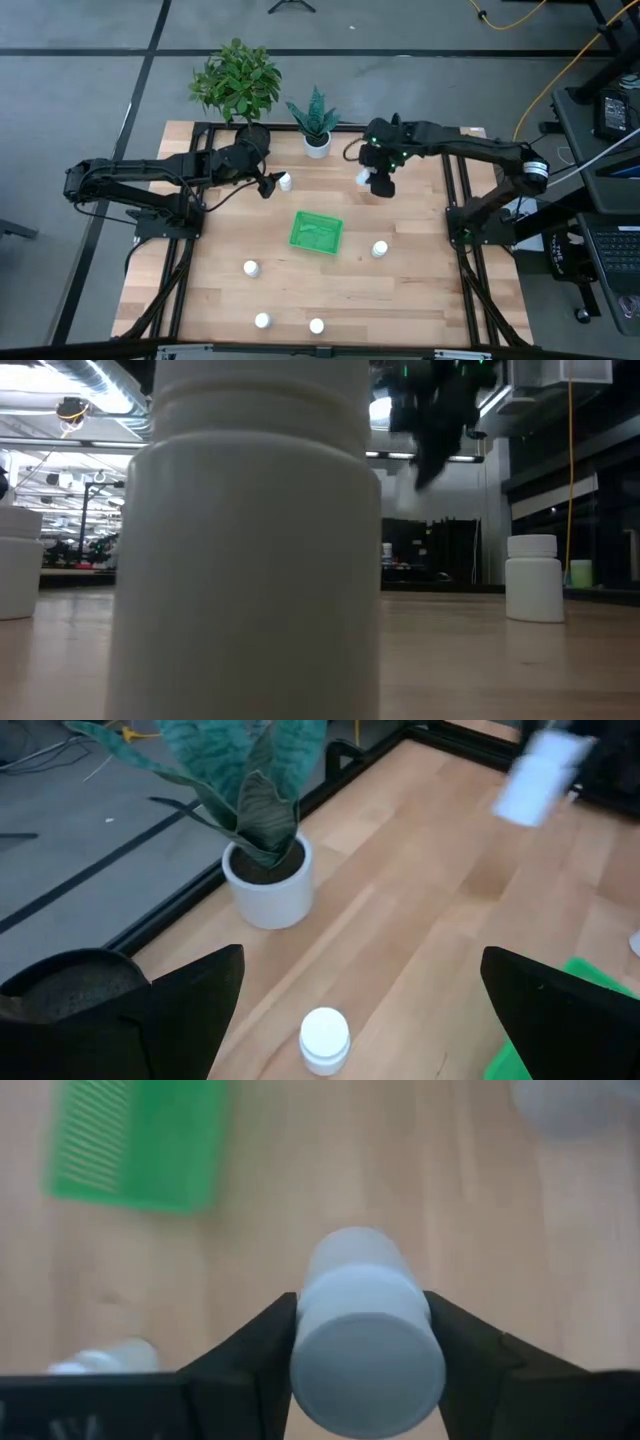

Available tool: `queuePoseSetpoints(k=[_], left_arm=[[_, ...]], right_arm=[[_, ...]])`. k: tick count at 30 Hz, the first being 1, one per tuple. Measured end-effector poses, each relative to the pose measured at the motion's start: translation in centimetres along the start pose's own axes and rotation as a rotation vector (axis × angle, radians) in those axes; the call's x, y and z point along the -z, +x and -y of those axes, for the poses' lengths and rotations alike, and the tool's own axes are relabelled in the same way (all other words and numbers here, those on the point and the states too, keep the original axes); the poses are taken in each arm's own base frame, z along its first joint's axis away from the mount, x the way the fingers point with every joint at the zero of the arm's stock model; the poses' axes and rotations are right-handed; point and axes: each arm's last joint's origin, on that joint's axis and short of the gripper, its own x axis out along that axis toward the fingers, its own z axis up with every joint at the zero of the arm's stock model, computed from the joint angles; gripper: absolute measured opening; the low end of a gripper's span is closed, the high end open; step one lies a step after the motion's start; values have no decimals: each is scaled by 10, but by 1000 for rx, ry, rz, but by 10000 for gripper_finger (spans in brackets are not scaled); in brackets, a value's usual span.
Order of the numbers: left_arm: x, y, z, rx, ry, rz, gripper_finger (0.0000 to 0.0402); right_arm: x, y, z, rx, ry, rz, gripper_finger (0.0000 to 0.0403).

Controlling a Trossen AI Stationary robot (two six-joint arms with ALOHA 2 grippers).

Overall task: Pick and place pill bottles into a basket
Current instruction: Put the pill bottle into the bin

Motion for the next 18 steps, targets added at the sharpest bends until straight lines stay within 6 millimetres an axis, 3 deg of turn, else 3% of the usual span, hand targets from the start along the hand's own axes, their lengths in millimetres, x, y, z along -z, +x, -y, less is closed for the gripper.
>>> queuePoseSetpoints(k=[4,8,12,18], left_arm=[[0,0,0,-4,-3,2,400],[1,-1,3,21,9,-3,400],[4,-3,7,42,65,-21,400],[10,-6,12,73,122,-70,400]], right_arm=[[-27,-16,-36,-38,-121,77,179],[-49,-11,-72,-59,-203,59,179],[-69,11,-98,-68,-228,19,180],[-90,58,-120,-86,-196,-58,180]])
